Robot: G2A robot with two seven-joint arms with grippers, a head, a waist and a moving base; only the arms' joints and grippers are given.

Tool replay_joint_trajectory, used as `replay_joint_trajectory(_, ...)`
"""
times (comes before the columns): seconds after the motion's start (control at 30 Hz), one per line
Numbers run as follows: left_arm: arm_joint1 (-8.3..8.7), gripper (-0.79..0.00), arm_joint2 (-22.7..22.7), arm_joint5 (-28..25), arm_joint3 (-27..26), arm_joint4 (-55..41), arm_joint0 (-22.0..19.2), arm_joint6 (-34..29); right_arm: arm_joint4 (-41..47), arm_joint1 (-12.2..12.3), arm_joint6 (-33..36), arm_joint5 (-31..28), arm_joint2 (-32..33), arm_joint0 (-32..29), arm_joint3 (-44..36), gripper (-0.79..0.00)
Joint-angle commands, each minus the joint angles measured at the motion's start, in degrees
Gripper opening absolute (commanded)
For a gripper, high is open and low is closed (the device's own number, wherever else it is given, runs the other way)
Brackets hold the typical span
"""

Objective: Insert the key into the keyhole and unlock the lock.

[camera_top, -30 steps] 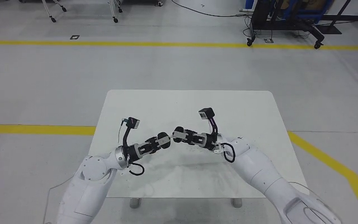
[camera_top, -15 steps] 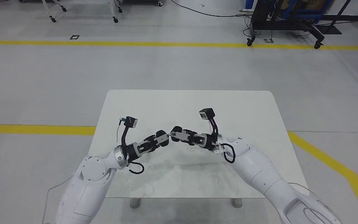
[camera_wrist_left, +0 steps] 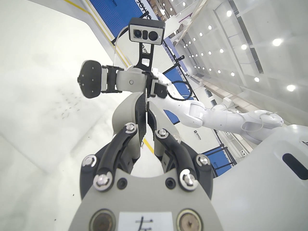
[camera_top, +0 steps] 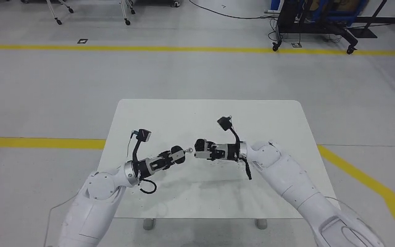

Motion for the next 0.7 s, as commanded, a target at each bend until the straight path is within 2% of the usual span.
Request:
replay_joint_trajectory(0.0, 0.12, -0.785, 0.12, -0.31, -0.12, -0.16, -0.05, -1.01, 1.45, 0.81, 5.67, 1.78, 0.82, -0.21, -2.1, 0.0)
replay_joint_trajectory(0.07, 0.27, -0.785, 0.28, -0.67, -0.24, -0.13, -0.08, -2.32, 2.85, 1.54, 7.5, 3.04, 2.26, -0.87, -3.93, 0.0)
replay_joint_trajectory(0.17, 0.5, -0.785, 0.35, -1.3, -0.39, 1.16, -0.04, -3.2, 5.77, 2.28, 8.58, 4.11, 3.13, -2.28, -6.8, -0.169)
replay_joint_trajectory(0.23, 0.58, -0.785, 0.49, -1.64, -0.47, 1.4, 0.11, -3.08, 7.07, 2.68, 9.13, 4.66, 3.24, -2.8, -7.88, -0.234)
replay_joint_trajectory(0.3, 0.67, -0.785, 0.75, -1.89, -0.67, 1.35, 0.18, -3.43, 7.96, 2.9, 9.49, 5.03, 3.04, -3.04, -8.01, -0.342)
replay_joint_trajectory(0.37, 0.77, -0.785, 0.88, -2.11, -0.74, 1.34, 0.2, -3.65, 7.96, 2.93, 9.7, 5.24, 2.66, -2.81, -7.61, -0.403)
replay_joint_trajectory(0.53, 0.99, -0.785, 1.19, -2.32, -0.78, 1.1, 0.13, -3.82, 9.27, 2.71, 9.66, 5.2, 1.43, -2.21, -7.09, -0.496)
replay_joint_trajectory(0.67, 1.15, -0.785, 1.34, -2.37, -0.81, 1.13, 0.11, -3.58, 10.22, 2.58, 9.44, 4.98, 0.57, -1.74, -6.95, -0.502)
